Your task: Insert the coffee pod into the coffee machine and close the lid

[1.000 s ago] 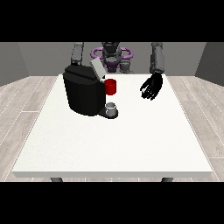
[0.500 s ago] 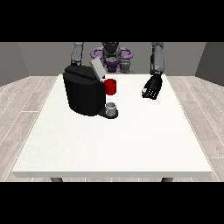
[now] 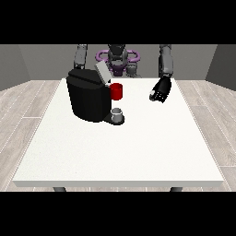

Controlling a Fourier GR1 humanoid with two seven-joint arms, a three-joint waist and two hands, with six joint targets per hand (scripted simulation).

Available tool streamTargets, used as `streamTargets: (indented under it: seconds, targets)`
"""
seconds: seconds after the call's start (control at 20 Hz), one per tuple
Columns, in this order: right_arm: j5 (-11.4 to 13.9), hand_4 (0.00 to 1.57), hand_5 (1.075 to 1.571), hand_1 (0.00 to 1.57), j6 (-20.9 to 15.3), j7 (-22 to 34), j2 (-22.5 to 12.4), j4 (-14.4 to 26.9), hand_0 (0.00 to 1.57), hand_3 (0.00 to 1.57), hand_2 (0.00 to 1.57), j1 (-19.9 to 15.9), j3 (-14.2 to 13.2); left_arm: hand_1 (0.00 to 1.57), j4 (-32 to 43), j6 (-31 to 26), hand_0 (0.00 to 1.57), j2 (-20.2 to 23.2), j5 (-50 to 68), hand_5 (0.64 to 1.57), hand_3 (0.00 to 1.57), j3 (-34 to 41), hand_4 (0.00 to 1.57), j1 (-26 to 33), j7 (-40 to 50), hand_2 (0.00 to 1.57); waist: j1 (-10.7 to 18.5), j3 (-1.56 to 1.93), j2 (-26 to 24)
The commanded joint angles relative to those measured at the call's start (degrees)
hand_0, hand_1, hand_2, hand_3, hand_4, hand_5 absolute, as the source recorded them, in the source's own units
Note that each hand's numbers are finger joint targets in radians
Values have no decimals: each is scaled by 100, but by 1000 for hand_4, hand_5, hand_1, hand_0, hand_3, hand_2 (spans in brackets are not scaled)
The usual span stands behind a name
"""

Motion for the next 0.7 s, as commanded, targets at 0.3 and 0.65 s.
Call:
streamTargets:
  seconds: [0.3, 0.65]
  targets:
    - [207, 0, 1571, 0, -121, 252, -31, 378, 0, 0, 0, 156, 9, 1420, -167, -1146, 1420, -377, 496, 1571, 1332, 306, 518, -451, 118, 1410, 165, 0, -705]
    - [93, 0, 1571, 0, -83, -128, 4, 673, 0, 0, 0, -34, -130, 1424, -583, -1825, 1424, -495, 526, 1571, 1341, 323, 557, -1197, 471, 1404, 151, 1, -747]
